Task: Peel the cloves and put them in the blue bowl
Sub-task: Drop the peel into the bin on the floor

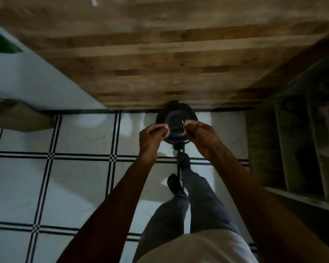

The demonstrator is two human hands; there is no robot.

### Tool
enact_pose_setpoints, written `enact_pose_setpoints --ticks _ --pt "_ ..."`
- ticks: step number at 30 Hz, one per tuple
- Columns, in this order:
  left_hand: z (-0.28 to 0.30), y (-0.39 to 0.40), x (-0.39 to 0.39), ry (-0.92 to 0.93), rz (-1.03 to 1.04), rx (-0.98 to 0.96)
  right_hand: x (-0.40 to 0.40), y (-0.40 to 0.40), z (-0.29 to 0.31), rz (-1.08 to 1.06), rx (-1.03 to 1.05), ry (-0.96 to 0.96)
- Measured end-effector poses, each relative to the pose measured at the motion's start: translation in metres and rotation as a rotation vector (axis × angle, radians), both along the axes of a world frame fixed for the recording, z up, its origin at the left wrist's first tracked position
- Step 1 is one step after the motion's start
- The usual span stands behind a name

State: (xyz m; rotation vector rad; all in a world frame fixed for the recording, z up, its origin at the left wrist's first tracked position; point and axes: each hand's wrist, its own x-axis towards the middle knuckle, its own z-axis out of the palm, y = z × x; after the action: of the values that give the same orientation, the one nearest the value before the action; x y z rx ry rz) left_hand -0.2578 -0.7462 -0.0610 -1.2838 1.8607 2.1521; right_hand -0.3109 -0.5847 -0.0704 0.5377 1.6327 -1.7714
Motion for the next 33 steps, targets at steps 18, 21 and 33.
enact_pose_setpoints --ticks 18,21,33 --pt "-0.176 -0.013 -0.036 -0.258 -0.127 0.031 -0.041 -0.040 -0.152 -0.182 -0.094 -0.213" --pt "-0.209 -0.010 -0.033 -0.274 -0.152 -0.085 -0.038 -0.032 -0.182 -0.206 -0.072 -0.255" --pt "-0.228 -0.022 -0.042 -0.334 -0.039 -0.032 -0.044 -0.045 -0.217 -0.169 -0.045 -0.250"
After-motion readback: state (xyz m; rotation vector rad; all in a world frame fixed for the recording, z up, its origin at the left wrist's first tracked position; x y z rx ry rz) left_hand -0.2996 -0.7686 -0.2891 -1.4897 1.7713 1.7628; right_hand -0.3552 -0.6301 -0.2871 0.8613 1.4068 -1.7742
